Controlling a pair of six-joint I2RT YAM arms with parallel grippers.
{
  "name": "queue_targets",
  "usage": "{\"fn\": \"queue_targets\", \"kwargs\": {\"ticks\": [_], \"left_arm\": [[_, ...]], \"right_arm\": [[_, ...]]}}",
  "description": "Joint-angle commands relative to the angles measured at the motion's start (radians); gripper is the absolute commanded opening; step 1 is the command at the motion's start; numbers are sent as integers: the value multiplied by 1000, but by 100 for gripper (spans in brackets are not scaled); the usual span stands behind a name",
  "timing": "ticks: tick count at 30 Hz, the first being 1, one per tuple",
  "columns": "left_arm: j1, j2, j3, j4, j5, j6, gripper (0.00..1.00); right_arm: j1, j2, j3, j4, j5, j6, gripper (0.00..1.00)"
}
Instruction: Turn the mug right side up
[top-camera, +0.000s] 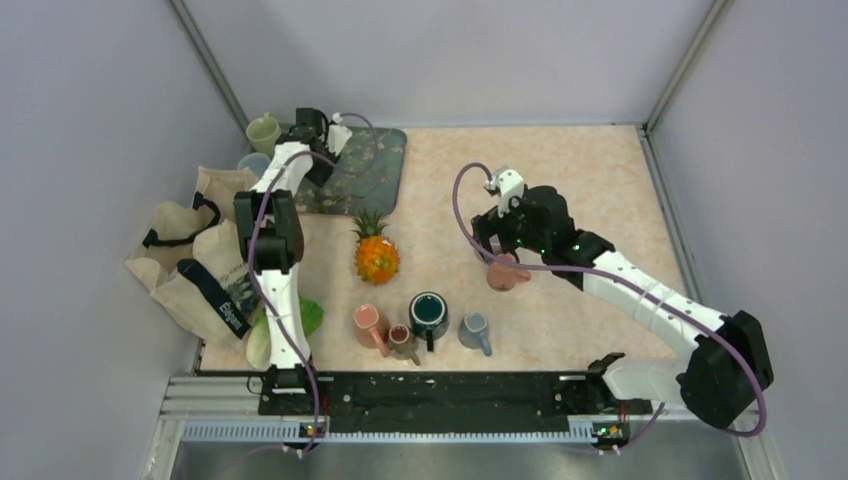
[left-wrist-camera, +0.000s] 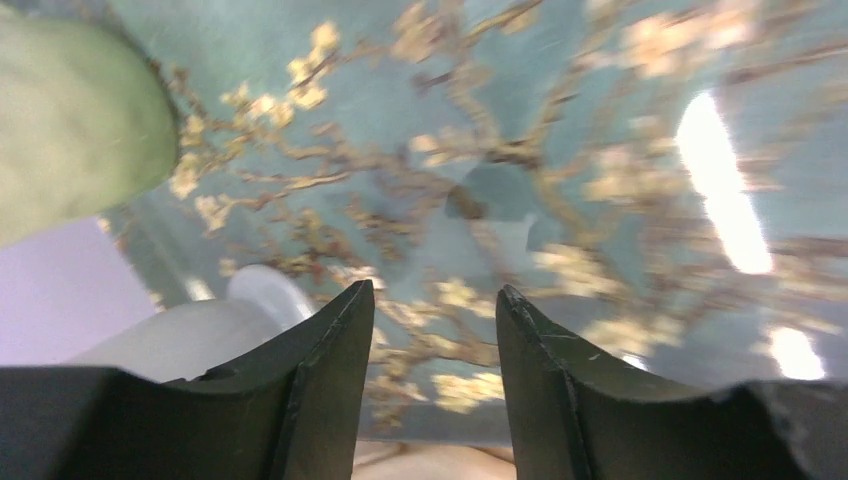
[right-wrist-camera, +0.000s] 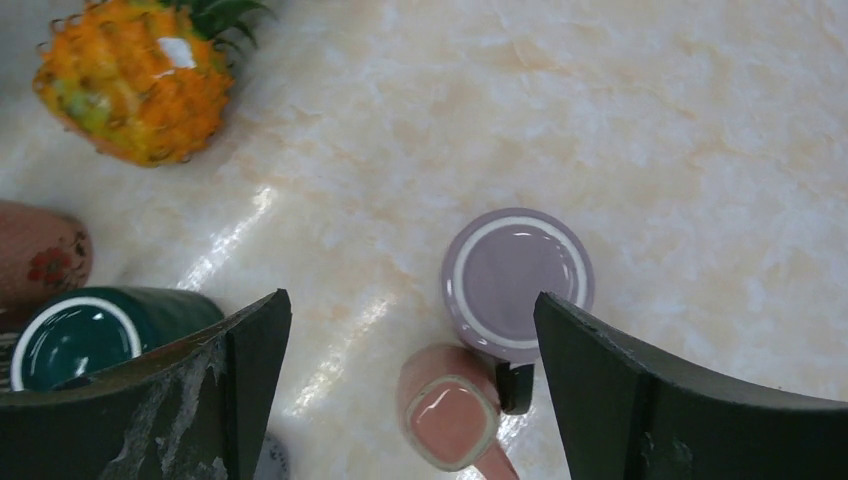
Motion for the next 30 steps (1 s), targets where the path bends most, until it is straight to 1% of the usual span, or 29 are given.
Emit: {"fn": "queue_targets", "kwargs": {"ticks": [1, 4, 7, 10, 12, 16, 18, 21, 23, 24, 26, 27, 30], "left_arm": [[-17, -202, 33, -120, 292, -178, 56], [-17, -291, -5, -171, 396, -250, 60], [-27, -389, -84, -199, 467, -291, 61], [-27, -489, -170, -228, 507, -319, 62], [-27, -552, -234, -238, 514, -341, 62], [-27, -687, -402, -234, 512, -361, 63], [5, -753, -500, -202, 518, -360, 63], [30, -844, -625, -164, 511, -368, 63], [41, -895, -698, -142, 514, -379, 63], [46, -920, -723, -132, 523, -381, 63], [53, -961, -763, -113, 543, -386, 63], [55, -977, -774, -105, 547, -386, 63], [58, -1002, -790, -89, 545, -384, 64]], "right_arm": [[109, -43, 55, -72, -128, -60, 90], [283, -14, 113, -173, 81, 5, 90], [444, 25, 158, -254, 221, 148, 90], [562, 35, 158, -304, 330, 266, 89], [621, 32, 127, -315, 435, 363, 89], [726, 60, 102, -313, 513, 499, 88], [800, 89, 101, -321, 548, 545, 88], [851, 129, 86, -326, 567, 636, 88], [857, 157, 70, -325, 579, 718, 85], [857, 169, 61, -325, 599, 755, 81], [858, 188, 52, -324, 632, 799, 68], [857, 194, 53, -322, 648, 809, 65], [857, 218, 53, -299, 673, 812, 63]]}}
